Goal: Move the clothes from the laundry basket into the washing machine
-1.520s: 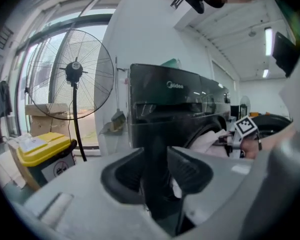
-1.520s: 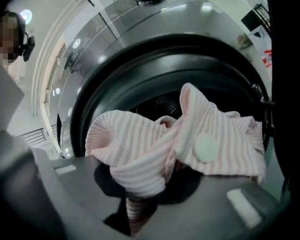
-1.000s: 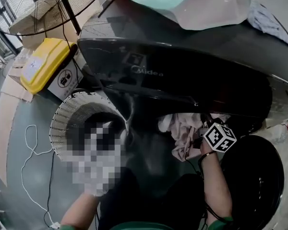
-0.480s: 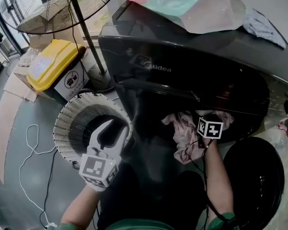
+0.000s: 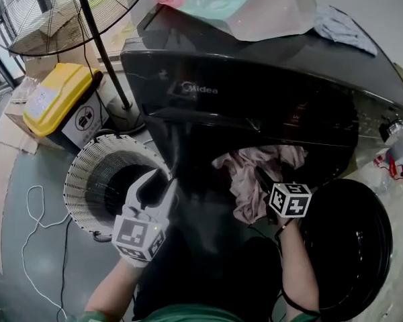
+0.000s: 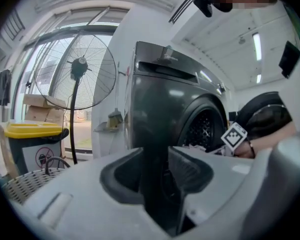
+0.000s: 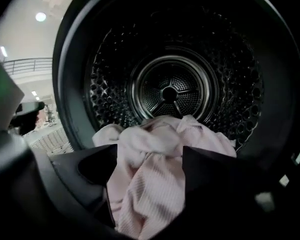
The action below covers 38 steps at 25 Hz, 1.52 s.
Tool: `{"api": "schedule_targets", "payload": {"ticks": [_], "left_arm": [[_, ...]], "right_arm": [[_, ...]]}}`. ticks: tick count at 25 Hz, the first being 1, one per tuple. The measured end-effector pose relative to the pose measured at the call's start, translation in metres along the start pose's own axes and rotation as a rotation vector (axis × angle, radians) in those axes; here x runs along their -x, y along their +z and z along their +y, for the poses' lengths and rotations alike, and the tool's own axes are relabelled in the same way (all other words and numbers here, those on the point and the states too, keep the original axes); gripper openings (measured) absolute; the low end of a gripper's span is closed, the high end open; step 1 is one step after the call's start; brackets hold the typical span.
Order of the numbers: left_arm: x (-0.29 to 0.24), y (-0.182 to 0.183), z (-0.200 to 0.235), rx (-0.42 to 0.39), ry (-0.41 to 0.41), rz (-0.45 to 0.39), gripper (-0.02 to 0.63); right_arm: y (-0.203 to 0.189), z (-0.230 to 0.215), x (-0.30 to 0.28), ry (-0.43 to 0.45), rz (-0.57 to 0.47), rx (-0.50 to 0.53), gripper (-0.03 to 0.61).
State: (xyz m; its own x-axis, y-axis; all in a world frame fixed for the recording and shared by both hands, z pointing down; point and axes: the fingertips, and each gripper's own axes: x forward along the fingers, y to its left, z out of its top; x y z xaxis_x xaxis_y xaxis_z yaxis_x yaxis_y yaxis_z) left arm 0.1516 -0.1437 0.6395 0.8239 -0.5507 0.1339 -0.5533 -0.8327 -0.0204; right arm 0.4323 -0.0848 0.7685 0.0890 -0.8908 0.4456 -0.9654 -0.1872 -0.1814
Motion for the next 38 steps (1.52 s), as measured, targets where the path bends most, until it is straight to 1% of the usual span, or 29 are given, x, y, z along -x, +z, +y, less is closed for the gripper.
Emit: {"api": "schedule_targets", "payload": {"ticks": [2, 4, 7, 9, 11, 12, 14, 15, 16, 19, 20, 21, 26, 29, 32, 35, 36, 37, 38], "left_arm": [[-0.002, 0.001, -0.004, 0.001, -0.016, -0.005, 0.155], [-0.004, 0.0, -0.007, 0.0, -0.033, -0.005, 0.155], [-0.003, -0.003, -0.011, 0.004, -0.056, -0.001, 0.155], [-0.001, -0.006, -0.013, 0.008, -0.062, 0.0, 0.155], [0.001, -0.008, -0.013, 0.01, -0.063, 0.003, 0.153], [0.002, -0.009, -0.013, 0.01, -0.063, 0.005, 0.155], [0.004, -0.009, -0.011, 0.009, -0.058, 0.008, 0.153], [0.005, -0.008, -0.01, 0.007, -0.054, 0.008, 0.153], [0.006, -0.008, -0.009, 0.005, -0.049, 0.009, 0.153], [0.008, -0.009, -0.008, 0.004, -0.039, 0.016, 0.153], [0.009, -0.01, -0.008, 0.006, -0.038, 0.019, 0.153], [0.009, -0.01, -0.008, 0.009, -0.036, 0.021, 0.153], [0.01, -0.008, -0.006, 0.005, -0.02, 0.02, 0.147], [0.013, -0.007, -0.004, 0.004, -0.002, 0.021, 0.147], [0.016, -0.006, 0.001, 0.008, 0.016, 0.02, 0.146], [0.019, -0.006, 0.002, 0.005, 0.02, 0.02, 0.146], [0.02, -0.006, 0.002, 0.003, 0.02, 0.021, 0.146], [0.02, -0.006, 0.001, 0.001, 0.019, 0.022, 0.146], [0.021, -0.005, 0.001, 0.0, 0.018, 0.022, 0.144]], "right_arm": [[-0.012, 0.012, 0.005, 0.018, 0.037, 0.046, 0.393], [-0.03, 0.023, 0.008, 0.029, 0.092, 0.113, 0.393], [-0.07, 0.03, 0.007, 0.029, 0.202, 0.235, 0.393], [-0.098, 0.025, 0.002, 0.012, 0.283, 0.288, 0.393], [-0.121, 0.013, -0.005, -0.014, 0.341, 0.289, 0.393], [-0.128, 0.008, -0.007, -0.026, 0.351, 0.276, 0.393], [-0.129, 0.001, -0.009, -0.041, 0.342, 0.241, 0.381], [-0.126, -0.003, -0.009, -0.05, 0.329, 0.226, 0.322], [-0.122, -0.006, -0.008, -0.057, 0.315, 0.213, 0.24], [-0.111, -0.007, -0.006, -0.057, 0.275, 0.184, 0.069], [-0.107, -0.006, -0.006, -0.054, 0.256, 0.184, 0.028], [-0.1, -0.005, -0.006, -0.05, 0.231, 0.189, 0.017], [-0.043, 0.0, -0.006, -0.041, 0.073, 0.21, 0.014], [-0.012, 0.0, -0.008, -0.042, 0.001, 0.207, 0.014], [0.012, -0.003, -0.023, -0.051, -0.04, 0.218, 0.014], [0.014, -0.014, -0.04, -0.071, -0.02, 0.213, 0.021], [0.009, -0.018, -0.043, -0.067, 0.001, 0.203, 0.029], [0.005, -0.021, -0.044, -0.062, 0.02, 0.189, 0.075], [0.001, -0.025, -0.043, -0.06, 0.03, 0.175, 0.136]]}}
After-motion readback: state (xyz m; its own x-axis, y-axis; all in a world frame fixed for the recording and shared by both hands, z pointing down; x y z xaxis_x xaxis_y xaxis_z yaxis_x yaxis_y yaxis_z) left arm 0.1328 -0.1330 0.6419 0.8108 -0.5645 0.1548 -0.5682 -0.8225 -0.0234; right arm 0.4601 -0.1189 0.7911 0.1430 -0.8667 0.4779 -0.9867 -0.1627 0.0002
